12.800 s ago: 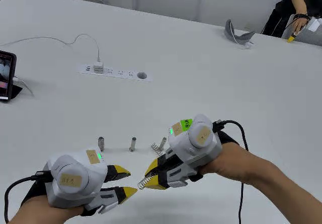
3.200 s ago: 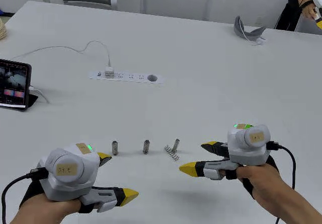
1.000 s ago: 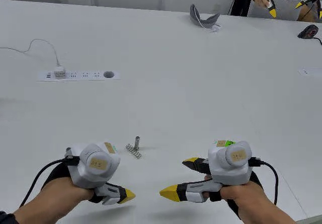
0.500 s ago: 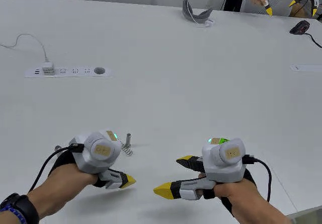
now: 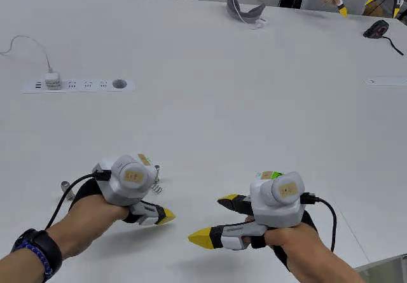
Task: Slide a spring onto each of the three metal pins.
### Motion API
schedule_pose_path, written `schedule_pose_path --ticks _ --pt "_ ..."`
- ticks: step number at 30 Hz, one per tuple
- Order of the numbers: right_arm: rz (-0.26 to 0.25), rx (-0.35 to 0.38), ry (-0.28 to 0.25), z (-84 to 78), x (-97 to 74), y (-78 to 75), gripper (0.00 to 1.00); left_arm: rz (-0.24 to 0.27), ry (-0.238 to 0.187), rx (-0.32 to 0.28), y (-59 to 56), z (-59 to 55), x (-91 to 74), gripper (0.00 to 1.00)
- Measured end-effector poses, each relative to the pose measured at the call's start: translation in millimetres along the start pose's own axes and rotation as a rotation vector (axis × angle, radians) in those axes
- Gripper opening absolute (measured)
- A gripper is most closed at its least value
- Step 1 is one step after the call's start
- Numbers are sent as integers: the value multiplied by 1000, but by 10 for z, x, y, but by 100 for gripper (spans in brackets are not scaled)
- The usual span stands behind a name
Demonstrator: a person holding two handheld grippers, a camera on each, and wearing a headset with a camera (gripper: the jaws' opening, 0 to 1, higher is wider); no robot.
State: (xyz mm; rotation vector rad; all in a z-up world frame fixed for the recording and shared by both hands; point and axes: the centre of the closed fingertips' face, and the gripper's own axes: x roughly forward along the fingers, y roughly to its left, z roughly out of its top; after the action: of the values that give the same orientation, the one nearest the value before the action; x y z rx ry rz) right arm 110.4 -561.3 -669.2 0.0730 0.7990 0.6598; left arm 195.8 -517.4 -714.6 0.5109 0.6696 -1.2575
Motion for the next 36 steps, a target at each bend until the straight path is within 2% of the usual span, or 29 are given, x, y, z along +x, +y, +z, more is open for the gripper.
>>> schedule_pose_path --ticks 10,21,26,36 --pt "-1 8 -1 -12 -3 -21 70 -9 19 -15 -2 -82 29 70" --pt "0 10 -7 7 -13 -14 70 -4 8 -10 8 -48 66 71" --pt "-1 15 -2 -22 -24 -22 70 -9 32 -12 -15 -134 69 70" --pt "-2 20 -4 -25 -10 -9 69 1 53 -30 -143 -342 -113 64"
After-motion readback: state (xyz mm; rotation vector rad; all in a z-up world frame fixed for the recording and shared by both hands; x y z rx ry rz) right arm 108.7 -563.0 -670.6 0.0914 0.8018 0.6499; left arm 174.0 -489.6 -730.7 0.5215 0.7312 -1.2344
